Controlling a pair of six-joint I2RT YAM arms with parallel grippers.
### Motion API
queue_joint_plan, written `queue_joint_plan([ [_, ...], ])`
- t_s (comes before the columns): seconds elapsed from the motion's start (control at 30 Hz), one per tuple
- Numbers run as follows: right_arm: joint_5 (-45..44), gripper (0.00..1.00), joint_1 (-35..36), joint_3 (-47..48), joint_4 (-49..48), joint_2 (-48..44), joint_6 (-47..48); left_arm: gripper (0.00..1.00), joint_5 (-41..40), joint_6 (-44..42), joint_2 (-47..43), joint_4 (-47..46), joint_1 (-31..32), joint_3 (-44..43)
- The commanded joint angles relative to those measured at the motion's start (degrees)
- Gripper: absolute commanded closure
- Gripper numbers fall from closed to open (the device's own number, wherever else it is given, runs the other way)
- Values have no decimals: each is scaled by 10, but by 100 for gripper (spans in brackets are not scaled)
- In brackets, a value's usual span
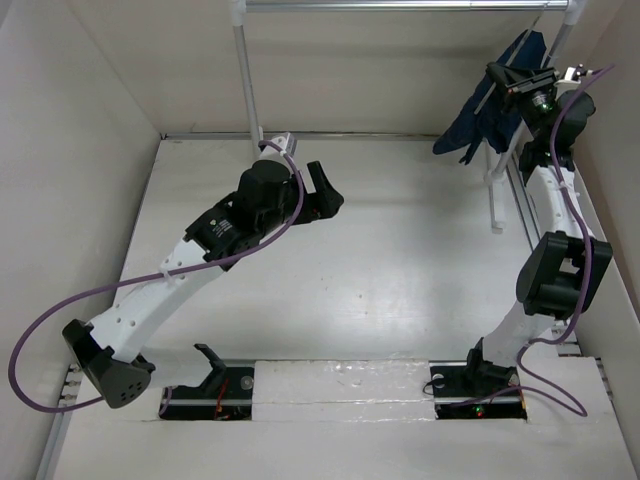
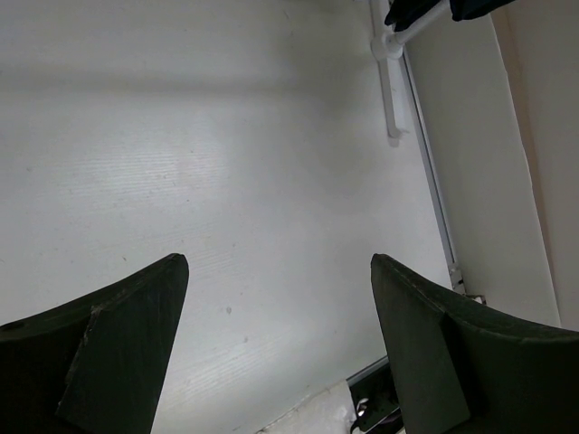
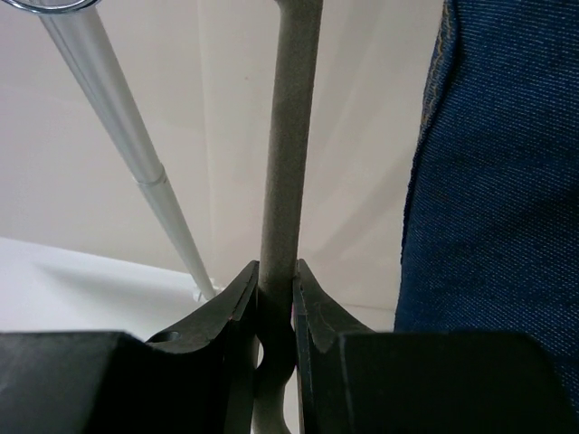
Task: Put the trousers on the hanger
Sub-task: Place the hanger at the clothesline, then reset both arms
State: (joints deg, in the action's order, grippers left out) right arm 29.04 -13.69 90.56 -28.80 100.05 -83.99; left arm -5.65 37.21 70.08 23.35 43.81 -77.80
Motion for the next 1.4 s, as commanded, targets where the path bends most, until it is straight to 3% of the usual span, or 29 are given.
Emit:
queue_joint_plan([
  [0.0, 14, 100, -3, 11, -104, -15, 6, 22, -5, 3, -5, -18, 0, 1],
  [0.23, 21, 97, -8, 10, -94, -13, 11, 22, -2, 2, -1, -19, 0, -2],
  [0.3, 20, 80, -8, 14, -88, -18, 21, 22, -3, 3, 0, -19, 0, -2],
  [0.37, 24, 46, -13, 13, -76, -23, 31, 22, -5, 1, 1, -18, 0, -5],
  [0.4, 25, 46, -13, 13, -79, -23, 32, 22, -7, 1, 1, -18, 0, -5],
  [0.43, 26, 34, -13, 8, -80, -28, 35, 22, -9, -1, 2, -14, 0, -11],
  [0.5, 30, 23, -20, 8, -73, -35, 48, 22, -16, -6, 5, -9, 0, -19],
  [0.53, 32, 6, -26, 8, -69, -44, 55, 22, -19, -13, 8, -4, 0, -28],
  [0.57, 34, 0, -26, 8, -64, -50, 61, 22, -23, -15, 12, 1, 0, -34],
  [0.63, 39, 0, -33, 5, -45, -61, 85, 21, -38, -21, 24, 19, 0, -58],
  [0.67, 39, 0, -45, -8, -37, -84, 99, 1, -42, -28, 31, 25, 0, -70],
  [0.97, 37, 0, -75, -61, 77, -189, 232, 1, -35, -62, 39, 22, 0, -112],
  [1.13, 51, 0, -80, -192, 118, -344, 346, 1, -11, -80, 19, 8, 0, -108],
  [1.2, 35, 0, -52, -236, 177, -398, 451, 1, -13, -79, 2, -1, 0, -86],
  [1.27, -7, 0, 21, -273, 344, -467, 535, 1, -14, -74, -23, -13, 0, -40],
  [1.37, -57, 0, 108, -389, 393, -564, 591, 1, -8, -59, -54, -16, 0, 18],
])
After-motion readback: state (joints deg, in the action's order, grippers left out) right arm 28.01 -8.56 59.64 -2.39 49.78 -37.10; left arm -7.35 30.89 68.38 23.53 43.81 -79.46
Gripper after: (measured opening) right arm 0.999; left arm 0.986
